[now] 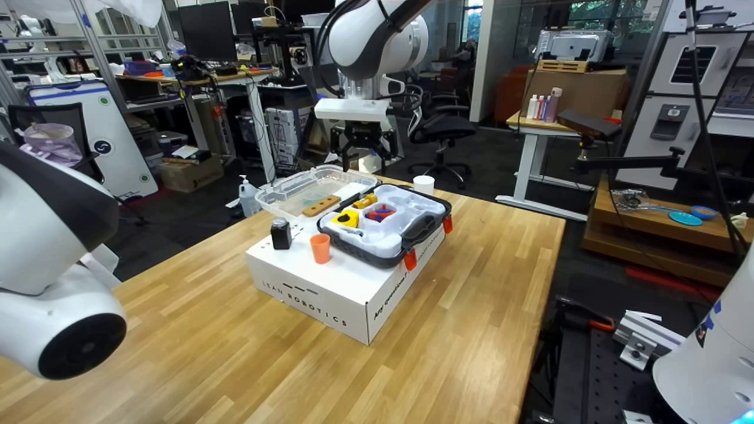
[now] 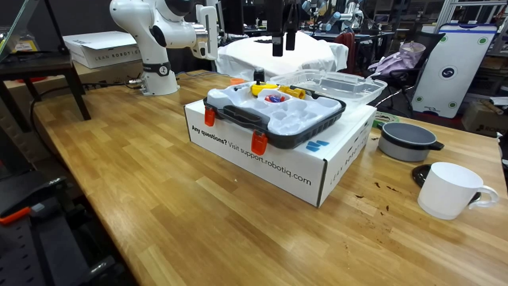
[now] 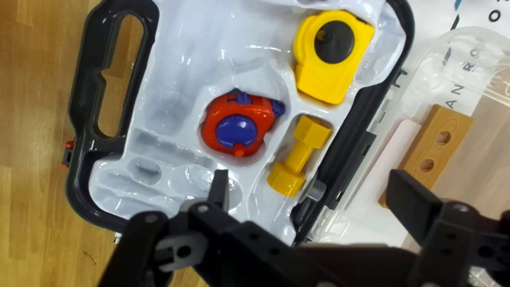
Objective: Take the right yellow object out of case and put it on the box
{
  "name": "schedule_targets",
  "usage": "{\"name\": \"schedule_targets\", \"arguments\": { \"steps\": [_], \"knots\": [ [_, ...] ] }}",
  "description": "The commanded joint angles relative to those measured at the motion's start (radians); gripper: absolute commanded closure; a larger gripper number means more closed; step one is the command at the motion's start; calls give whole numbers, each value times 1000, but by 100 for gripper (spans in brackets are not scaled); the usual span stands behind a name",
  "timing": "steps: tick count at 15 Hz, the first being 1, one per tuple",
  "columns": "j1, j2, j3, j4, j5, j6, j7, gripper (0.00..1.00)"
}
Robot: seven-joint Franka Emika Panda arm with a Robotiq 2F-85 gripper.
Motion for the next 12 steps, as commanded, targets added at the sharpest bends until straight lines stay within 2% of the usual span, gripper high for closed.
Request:
{"name": "schedule_targets", "arguments": {
  "steps": [1,11,12],
  "knots": [
    [-6,15,-10,12,11,-5,33,0],
    [-11,75,-11,38,26,-6,68,0],
    [-12,85,-11,47,27,-7,71,5]
  ]
}}
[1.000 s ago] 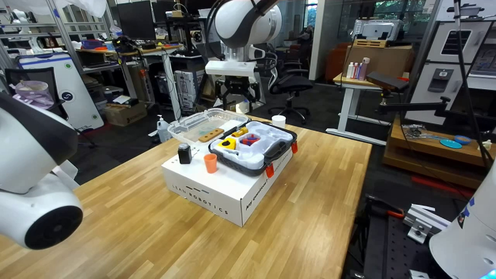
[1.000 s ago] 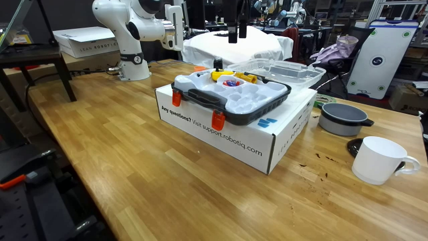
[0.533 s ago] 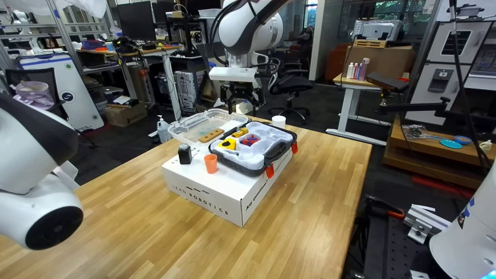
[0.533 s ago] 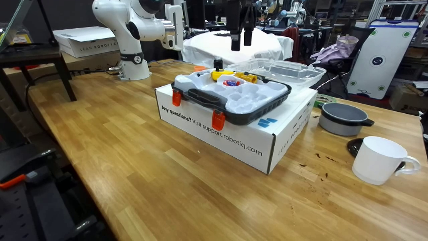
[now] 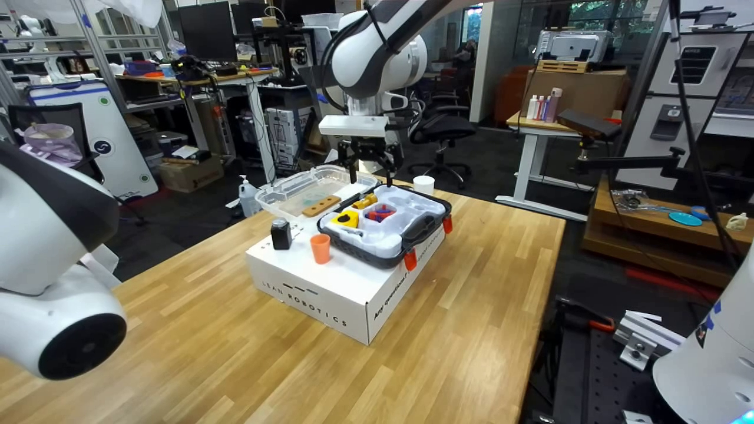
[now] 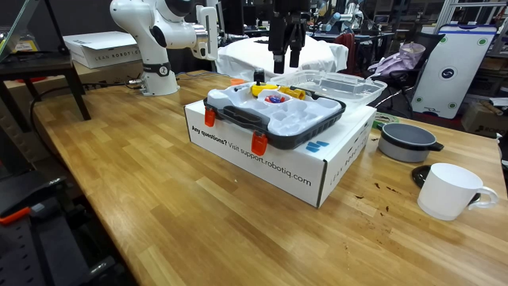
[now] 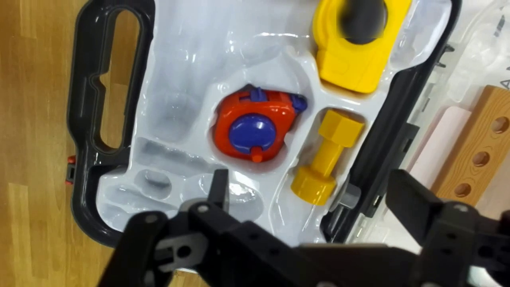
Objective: Take the right yellow object out of case and put it on the box
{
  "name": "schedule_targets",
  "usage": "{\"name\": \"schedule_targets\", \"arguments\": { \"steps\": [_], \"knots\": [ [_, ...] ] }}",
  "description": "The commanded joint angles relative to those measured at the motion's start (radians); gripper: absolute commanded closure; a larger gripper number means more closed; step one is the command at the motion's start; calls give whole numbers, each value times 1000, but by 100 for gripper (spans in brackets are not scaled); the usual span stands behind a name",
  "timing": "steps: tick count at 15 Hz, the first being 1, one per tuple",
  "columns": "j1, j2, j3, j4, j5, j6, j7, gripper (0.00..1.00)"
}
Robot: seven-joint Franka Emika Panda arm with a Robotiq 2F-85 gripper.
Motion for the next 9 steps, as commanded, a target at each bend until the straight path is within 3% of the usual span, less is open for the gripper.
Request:
{"name": "schedule_targets", "arguments": {
  "steps": [1,9],
  "knots": [
    [-9,33,5,47,29,-10,12,12],
    [-12,71,12,88,85,-13,18,2]
  ]
}}
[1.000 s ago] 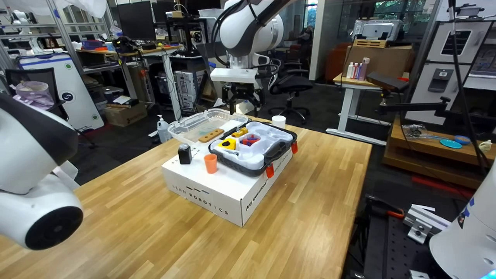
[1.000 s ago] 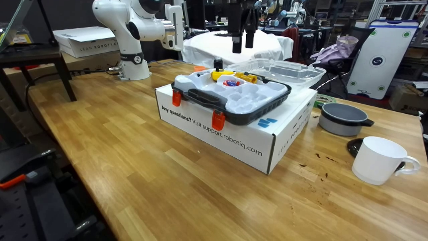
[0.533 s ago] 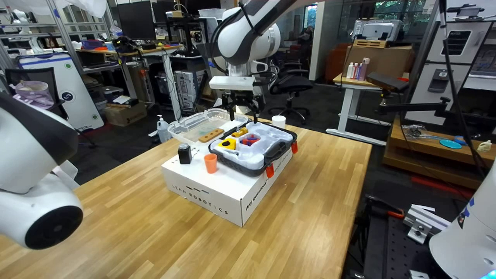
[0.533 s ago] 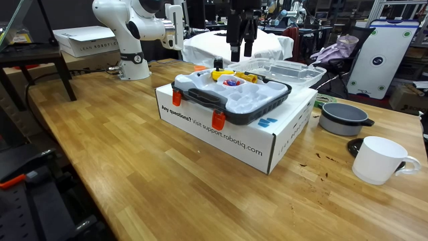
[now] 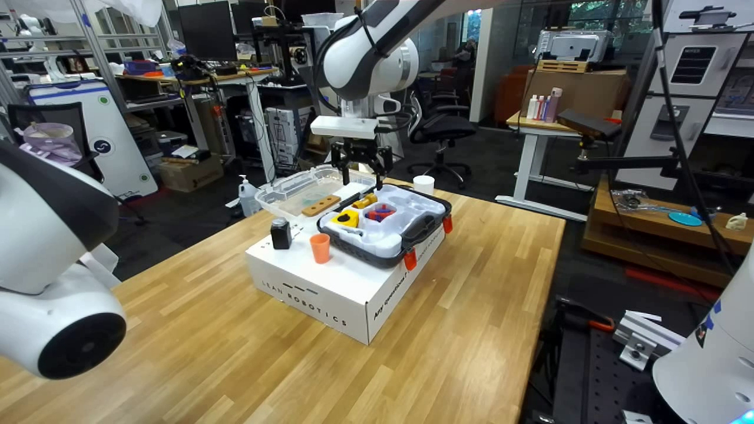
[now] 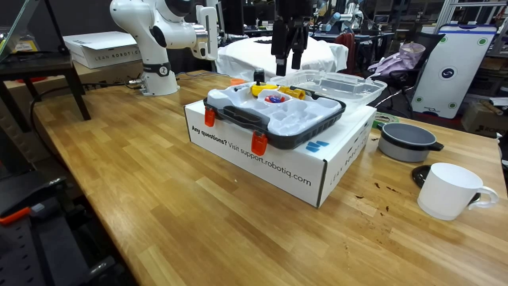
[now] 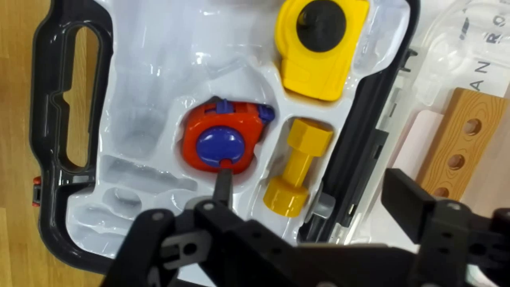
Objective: Take the right yellow object out of case and put it on the box
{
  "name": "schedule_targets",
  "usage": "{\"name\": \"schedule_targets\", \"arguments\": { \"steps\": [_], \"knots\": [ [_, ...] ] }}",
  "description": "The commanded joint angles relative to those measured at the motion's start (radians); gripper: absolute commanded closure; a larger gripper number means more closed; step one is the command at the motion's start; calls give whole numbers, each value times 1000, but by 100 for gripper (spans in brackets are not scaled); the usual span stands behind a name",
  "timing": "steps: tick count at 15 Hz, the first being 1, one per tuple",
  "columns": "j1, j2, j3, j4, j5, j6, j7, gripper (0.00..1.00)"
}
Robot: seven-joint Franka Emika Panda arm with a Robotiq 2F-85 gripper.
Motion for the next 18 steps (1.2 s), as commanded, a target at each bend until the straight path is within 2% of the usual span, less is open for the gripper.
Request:
{"name": "schedule_targets", "arguments": {
  "steps": [1,18],
  "knots": [
    [-12,14,9,16,33,-11,8,0],
    [-27,51,5,22,67,-15,14,0]
  ]
}}
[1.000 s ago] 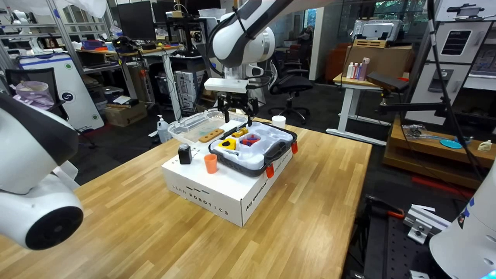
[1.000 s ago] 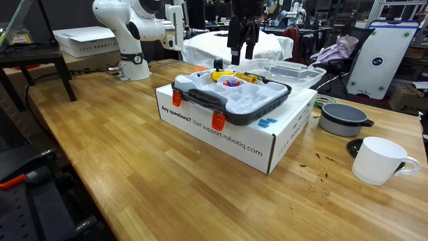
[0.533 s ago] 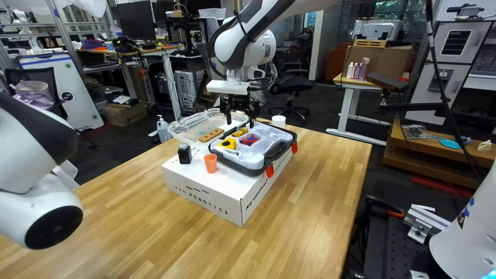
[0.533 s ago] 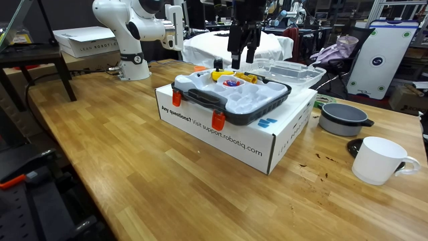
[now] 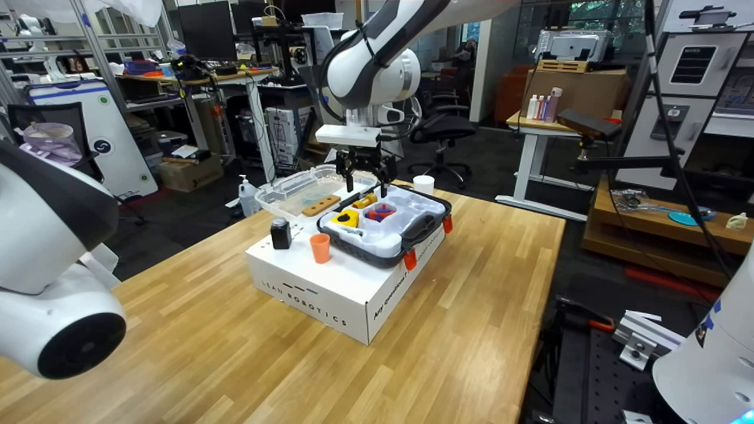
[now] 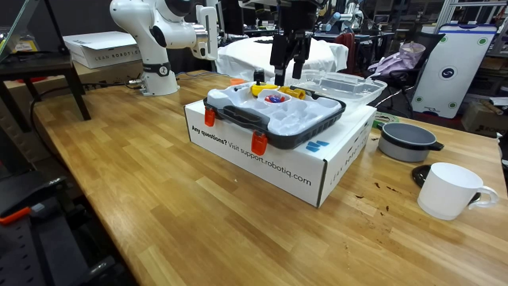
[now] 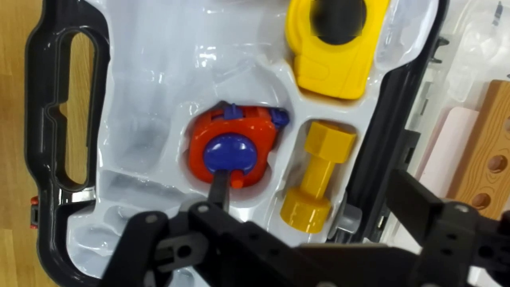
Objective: Take the right yellow object out of case and put it on the box
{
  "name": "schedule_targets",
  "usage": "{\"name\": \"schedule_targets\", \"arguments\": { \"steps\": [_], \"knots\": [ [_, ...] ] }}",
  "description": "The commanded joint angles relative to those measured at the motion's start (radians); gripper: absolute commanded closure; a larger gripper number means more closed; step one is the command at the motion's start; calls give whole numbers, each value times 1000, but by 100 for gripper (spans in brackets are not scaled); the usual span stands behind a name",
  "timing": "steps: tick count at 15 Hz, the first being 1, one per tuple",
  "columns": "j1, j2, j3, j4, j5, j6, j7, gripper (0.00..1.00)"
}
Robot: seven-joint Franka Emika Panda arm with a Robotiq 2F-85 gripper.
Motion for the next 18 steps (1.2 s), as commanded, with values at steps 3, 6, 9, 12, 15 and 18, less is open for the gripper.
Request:
{"name": "schedule_targets", "arguments": {
  "steps": [3,6,9,12,15,18],
  "knots": [
    [-11,31,6,32,23,-16,14,0],
    [-11,35,7,30,23,-16,17,0],
    [-11,41,7,31,22,-18,19,0],
    [-11,49,6,33,21,-19,19,0],
    [-12,49,4,37,20,-22,19,0],
    [-14,47,1,45,18,-24,18,0]
  ]
}}
